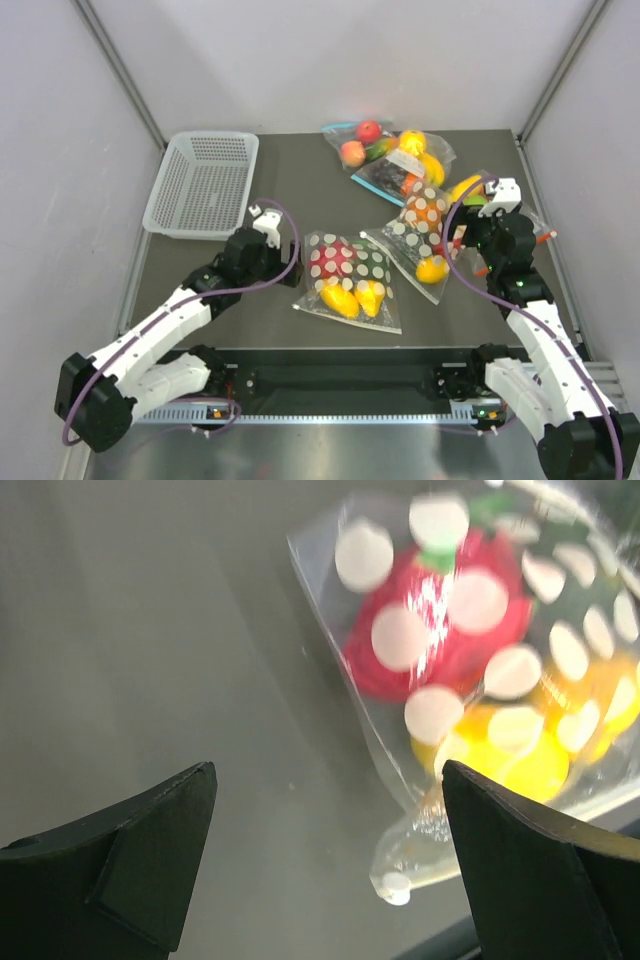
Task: Open the zip-top bag and remove the fake food
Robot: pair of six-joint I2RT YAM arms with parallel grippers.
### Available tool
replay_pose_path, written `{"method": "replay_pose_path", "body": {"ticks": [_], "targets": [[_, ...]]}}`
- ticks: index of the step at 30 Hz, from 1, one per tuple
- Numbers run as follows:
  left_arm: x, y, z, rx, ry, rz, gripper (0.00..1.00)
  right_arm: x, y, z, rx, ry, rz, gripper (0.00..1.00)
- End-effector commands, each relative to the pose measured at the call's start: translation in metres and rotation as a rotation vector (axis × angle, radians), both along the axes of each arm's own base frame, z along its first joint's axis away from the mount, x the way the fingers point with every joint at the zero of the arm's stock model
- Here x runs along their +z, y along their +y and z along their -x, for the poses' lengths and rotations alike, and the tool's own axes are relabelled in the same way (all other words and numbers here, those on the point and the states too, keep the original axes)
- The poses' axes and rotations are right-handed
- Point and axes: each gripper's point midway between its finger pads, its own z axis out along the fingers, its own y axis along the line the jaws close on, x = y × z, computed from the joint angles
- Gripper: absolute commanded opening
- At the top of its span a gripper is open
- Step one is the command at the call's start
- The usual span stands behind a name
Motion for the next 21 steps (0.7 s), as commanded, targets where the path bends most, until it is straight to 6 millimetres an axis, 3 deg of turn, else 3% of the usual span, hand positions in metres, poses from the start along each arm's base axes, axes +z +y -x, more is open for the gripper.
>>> {"method": "replay_pose_path", "body": {"ticks": [1,6,14,18,21], "targets": [[0.002,-0.02,0.013,-0.017,0.021,0.131,0.99,0.027,0.004,-0.004,0.012,-0.063,-0.002,1.0],[-0.033,-0.023,0.035,-0.038,0.092,0.122,0.99,0.025,0.005,-0.004,0.019,-0.061,-0.008,1.0],[-0.054,-0.034,0.049,-0.07,0.166,0.193,0.97,0.027,0.007,0.0,0.03,-0.067,-0.015,1.0],[-0.065,-0.046,0.054,-0.101,0.206,0.236,0.91,0.027,0.008,0.0,0.033,-0.065,-0.014,1.0],[-0.07,-0.05,0.057,-0.112,0.234,0.249,0.8,0.023,0.009,0.0,0.035,-0.054,-0.013,1.0]]}}
